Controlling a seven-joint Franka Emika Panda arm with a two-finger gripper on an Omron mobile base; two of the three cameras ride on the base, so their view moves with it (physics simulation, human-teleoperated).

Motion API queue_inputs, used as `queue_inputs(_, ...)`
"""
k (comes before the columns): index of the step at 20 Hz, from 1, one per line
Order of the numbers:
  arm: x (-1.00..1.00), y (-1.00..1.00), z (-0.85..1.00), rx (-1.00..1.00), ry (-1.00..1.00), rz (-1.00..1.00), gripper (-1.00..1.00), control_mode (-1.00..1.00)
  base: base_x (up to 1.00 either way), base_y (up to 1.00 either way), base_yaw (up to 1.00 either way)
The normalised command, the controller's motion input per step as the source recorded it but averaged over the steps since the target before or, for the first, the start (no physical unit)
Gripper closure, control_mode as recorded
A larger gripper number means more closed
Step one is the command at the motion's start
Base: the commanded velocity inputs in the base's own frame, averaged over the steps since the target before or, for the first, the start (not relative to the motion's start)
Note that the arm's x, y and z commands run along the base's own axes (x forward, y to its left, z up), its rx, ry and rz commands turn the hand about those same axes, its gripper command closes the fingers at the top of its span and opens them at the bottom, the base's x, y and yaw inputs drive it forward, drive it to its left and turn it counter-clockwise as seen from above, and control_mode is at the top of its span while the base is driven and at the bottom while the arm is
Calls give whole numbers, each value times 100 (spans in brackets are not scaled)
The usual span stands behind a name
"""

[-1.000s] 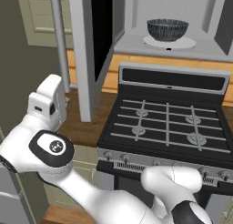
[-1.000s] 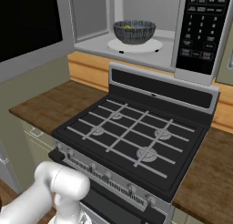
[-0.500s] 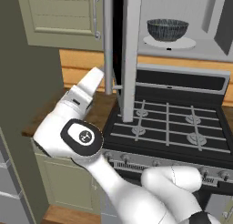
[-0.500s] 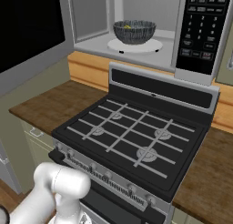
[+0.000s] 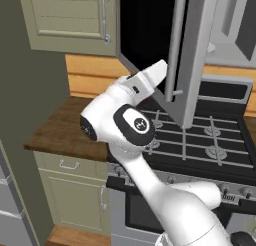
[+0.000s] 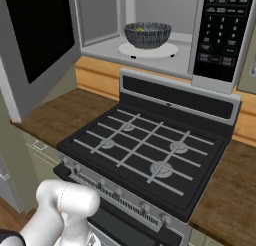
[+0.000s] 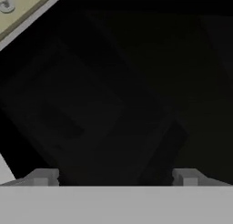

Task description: Pick the cucumber from the sink and place it in the bowl. Then pick the bowl and place it in the microwave. Then close the microwave door and press the start button.

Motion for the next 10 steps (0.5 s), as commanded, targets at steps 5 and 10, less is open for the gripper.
queue_inputs(5, 16, -100, 8, 23, 0, 0, -100, -100, 0, 0, 0)
queue_inputs(10, 35, -96, 1, 22, 0, 0, -100, -100, 0, 0, 0)
